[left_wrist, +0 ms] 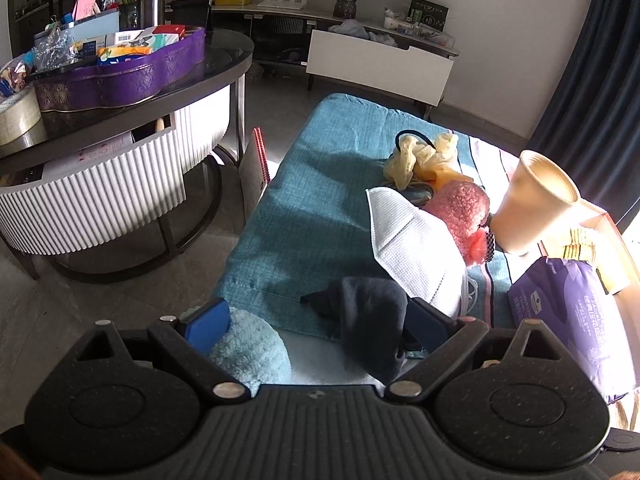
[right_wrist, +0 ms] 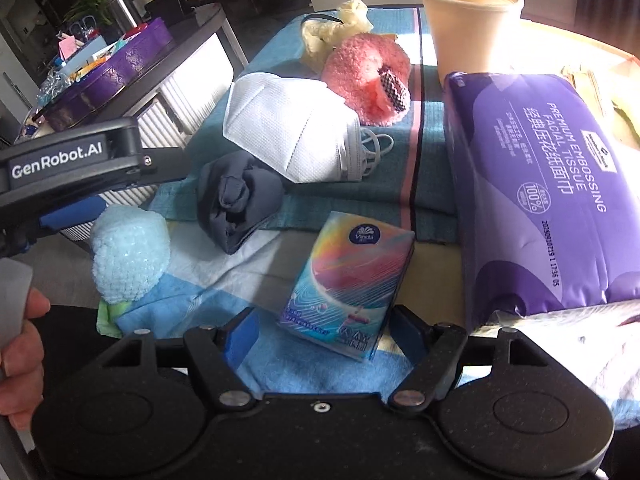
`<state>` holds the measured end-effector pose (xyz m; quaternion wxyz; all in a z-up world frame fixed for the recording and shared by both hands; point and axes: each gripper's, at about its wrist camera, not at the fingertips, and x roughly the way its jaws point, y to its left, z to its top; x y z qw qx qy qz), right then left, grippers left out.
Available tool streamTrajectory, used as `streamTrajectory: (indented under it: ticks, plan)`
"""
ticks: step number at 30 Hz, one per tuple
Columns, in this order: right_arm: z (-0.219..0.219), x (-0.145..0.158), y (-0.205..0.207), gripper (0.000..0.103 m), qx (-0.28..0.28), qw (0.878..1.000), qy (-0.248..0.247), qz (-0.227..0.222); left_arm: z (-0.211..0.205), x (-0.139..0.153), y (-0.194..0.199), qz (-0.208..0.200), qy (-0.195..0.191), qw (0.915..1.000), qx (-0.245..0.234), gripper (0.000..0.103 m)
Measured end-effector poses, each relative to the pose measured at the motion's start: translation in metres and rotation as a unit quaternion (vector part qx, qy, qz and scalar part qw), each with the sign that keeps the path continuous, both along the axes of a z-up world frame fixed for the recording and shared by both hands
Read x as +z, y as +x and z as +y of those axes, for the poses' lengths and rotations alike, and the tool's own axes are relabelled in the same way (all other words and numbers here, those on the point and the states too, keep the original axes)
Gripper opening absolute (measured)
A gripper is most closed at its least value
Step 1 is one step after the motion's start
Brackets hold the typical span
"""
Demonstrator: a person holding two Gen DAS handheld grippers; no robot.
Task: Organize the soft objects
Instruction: 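Grasp the small colourful pocket tissue pack with the right tool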
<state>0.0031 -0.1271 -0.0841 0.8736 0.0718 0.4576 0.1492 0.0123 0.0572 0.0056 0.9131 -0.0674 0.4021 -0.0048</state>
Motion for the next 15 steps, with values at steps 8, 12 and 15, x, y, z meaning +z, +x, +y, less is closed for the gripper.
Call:
streamTrajectory:
  ticks: [8,12,15]
  plan:
    - [0.003,0.006,-0.01,0.069,0.056,0.998,-0.005,-0.04,-0.014,-0.003,0.016,-0.02,-0.005,0.9992,-0.034,0.101]
    - [-0.001,0.017,-0.018,0.069,0.079,0.995,-0.007,-0.067,-0.015,-0.01,0.034,-0.018,-0.012,0.9991,-0.037,0.102]
    - [-0.007,0.022,-0.022,0.068,0.09,0.993,-0.004,-0.075,-0.015,-0.016,0.047,-0.015,-0.038,0.9983,-0.041,0.102]
